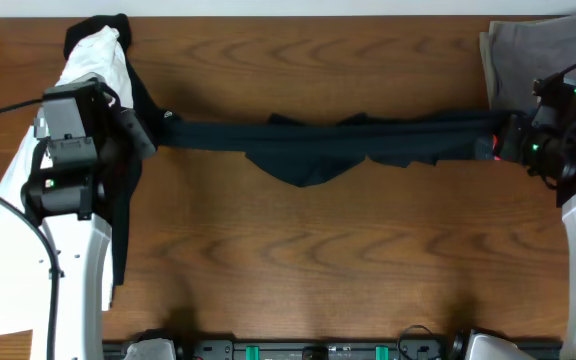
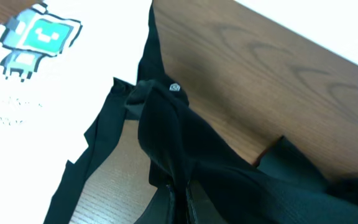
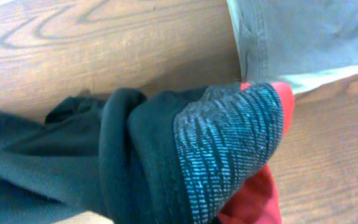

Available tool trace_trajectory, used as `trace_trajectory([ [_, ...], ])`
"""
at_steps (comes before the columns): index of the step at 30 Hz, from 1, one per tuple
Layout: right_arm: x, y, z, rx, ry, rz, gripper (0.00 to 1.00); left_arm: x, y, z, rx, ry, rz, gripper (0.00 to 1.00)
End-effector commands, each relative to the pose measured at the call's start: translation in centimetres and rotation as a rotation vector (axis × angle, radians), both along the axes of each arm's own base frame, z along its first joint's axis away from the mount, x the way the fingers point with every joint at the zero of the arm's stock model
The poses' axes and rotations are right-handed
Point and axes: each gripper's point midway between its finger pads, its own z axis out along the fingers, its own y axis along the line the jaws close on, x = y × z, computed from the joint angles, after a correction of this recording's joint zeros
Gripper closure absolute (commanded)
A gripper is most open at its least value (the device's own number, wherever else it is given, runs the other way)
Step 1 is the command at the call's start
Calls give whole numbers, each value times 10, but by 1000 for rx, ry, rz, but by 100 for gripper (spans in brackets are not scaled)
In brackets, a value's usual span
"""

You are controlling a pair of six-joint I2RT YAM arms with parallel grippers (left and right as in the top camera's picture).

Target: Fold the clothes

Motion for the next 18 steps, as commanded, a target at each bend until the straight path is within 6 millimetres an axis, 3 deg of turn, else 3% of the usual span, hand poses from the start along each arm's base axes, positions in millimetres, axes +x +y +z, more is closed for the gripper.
trace_trajectory([
  [1, -1, -1, 24, -7, -36, 8, 99, -2, 4, 15, 24, -43, 7, 94],
  [7, -14, 3, 25, 9, 23, 8, 99, -9, 4, 11, 20, -14, 7, 94],
  [18, -55, 13, 0, 62, 217, -2, 99, -73, -5, -36, -27, 309, 7, 94],
])
